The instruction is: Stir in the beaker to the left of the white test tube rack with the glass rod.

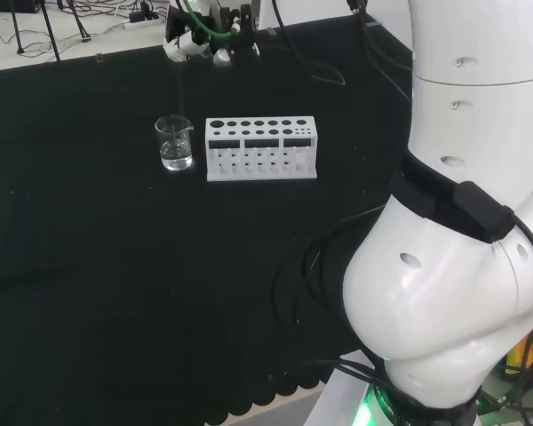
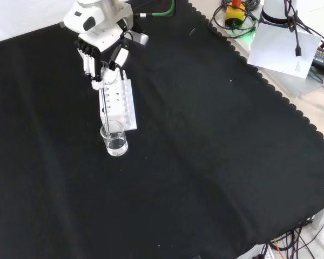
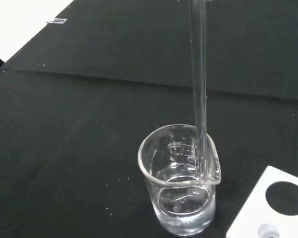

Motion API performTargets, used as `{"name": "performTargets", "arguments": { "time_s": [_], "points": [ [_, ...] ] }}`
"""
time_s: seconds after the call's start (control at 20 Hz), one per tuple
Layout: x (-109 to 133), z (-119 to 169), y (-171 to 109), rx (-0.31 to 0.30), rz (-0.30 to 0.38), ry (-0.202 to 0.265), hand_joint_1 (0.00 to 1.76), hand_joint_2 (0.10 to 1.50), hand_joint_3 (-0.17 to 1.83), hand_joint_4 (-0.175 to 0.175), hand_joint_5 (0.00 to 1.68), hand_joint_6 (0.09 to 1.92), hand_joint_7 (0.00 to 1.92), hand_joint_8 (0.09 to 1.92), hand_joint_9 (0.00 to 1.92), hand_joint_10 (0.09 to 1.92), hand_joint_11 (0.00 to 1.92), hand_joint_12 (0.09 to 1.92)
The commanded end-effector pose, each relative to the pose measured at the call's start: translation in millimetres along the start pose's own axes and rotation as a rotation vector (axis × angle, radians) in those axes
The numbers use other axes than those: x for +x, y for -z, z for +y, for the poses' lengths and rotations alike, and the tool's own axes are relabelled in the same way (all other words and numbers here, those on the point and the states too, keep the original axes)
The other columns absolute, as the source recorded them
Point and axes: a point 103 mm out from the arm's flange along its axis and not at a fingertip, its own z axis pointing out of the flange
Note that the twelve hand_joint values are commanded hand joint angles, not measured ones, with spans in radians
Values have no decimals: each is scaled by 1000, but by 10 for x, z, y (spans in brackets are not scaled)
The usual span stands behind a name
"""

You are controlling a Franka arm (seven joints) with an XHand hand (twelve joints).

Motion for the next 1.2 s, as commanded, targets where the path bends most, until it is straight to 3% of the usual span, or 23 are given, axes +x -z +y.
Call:
{"name": "performTargets", "arguments": {
  "time_s": [0.05,0.45,0.65,0.95,1.2],
  "points": [
    [11,-118,10,3,-25,-7,1309,1114,-175,-175,1364,87,1124,1106,1629,816,1649,677],
    [388,-16,-77,34,-24,52,1309,1113,-175,-175,1365,87,1125,1105,1629,817,1649,679],
    [455,62,-127,43,-22,65,1309,1113,-175,-175,1366,87,1125,1105,1630,818,1649,680],
    [219,151,-48,25,-24,42,1309,1113,-175,-175,1367,87,1125,1105,1629,818,1648,680],
    [-37,22,-27,30,-39,-3,1309,1113,-175,-175,1368,87,1125,1105,1629,818,1648,681]
  ]
}}
